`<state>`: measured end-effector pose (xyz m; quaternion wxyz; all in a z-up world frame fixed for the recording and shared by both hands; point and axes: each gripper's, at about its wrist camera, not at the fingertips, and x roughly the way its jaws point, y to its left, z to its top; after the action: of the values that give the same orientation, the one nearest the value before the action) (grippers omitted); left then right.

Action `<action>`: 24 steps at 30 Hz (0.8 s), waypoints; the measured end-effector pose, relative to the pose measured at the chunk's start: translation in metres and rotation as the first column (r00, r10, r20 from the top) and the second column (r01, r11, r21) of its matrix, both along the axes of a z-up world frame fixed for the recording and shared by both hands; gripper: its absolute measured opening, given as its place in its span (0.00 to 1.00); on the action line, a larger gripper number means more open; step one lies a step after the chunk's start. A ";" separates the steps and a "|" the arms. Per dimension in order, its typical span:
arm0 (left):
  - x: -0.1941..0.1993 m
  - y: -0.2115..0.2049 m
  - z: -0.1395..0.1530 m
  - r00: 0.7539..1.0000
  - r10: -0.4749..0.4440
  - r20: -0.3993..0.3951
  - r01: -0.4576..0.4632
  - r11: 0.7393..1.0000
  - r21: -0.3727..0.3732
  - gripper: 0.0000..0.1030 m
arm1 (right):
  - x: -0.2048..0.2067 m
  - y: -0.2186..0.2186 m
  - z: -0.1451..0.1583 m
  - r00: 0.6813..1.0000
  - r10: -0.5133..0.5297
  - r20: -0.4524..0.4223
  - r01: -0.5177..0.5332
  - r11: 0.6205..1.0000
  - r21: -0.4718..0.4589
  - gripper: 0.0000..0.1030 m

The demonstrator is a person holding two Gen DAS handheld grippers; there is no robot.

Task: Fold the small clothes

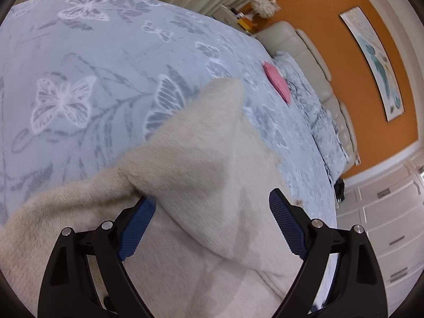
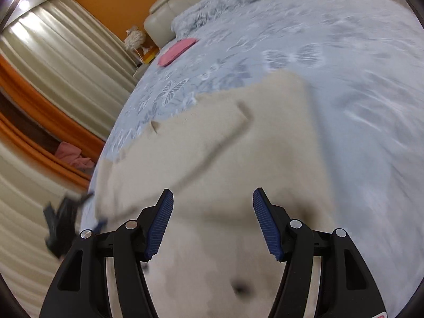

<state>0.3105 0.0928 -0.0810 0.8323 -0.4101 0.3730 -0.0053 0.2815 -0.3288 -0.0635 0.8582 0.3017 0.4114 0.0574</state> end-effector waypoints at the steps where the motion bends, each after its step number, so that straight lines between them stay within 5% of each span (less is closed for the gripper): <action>1: 0.003 0.005 -0.002 1.000 0.017 0.003 -0.017 1.000 -0.003 0.78 | 0.017 0.002 -0.004 1.000 0.002 -0.021 -0.002 1.000 0.009 0.60; 5: 0.014 0.017 -0.011 0.999 0.040 -0.016 -0.041 0.999 -0.022 0.45 | 0.081 0.008 -0.036 0.988 -0.058 -0.144 0.062 0.998 0.025 0.58; 7: 0.021 0.022 -0.014 0.999 0.038 -0.035 -0.038 0.999 -0.013 0.27 | 0.092 0.016 -0.035 0.989 -0.090 -0.118 0.090 0.996 -0.005 0.14; 9: 0.027 0.027 -0.008 0.999 0.045 -0.022 -0.045 0.999 -0.013 0.10 | 0.095 0.019 -0.015 0.996 -0.076 -0.053 0.078 0.996 0.046 0.13; 13: 0.031 0.036 0.017 0.996 0.050 0.078 -0.049 0.999 -0.003 0.09 | 0.055 0.016 0.048 0.977 -0.073 0.198 0.064 0.997 0.051 0.10; 15: 0.039 0.033 0.011 0.998 0.022 0.055 -0.024 0.999 0.032 0.10 | 0.031 0.013 0.052 0.966 -0.076 0.249 0.088 0.995 -0.038 0.10; 19: 0.045 0.021 -0.019 0.999 0.004 -0.041 0.000 0.996 0.089 0.10 | 0.043 0.002 -0.041 0.993 -0.067 -0.092 0.061 0.995 -0.076 0.10; 24: 0.038 0.023 -0.015 1.000 -0.003 -0.029 0.006 0.995 0.096 0.12 | 0.031 0.006 -0.006 0.997 -0.064 0.047 0.066 0.996 -0.058 0.10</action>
<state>0.3485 0.1157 -0.0962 0.8457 -0.3685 0.3857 0.0166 0.3127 -0.3232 -0.0692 0.8773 0.2878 0.3834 0.0240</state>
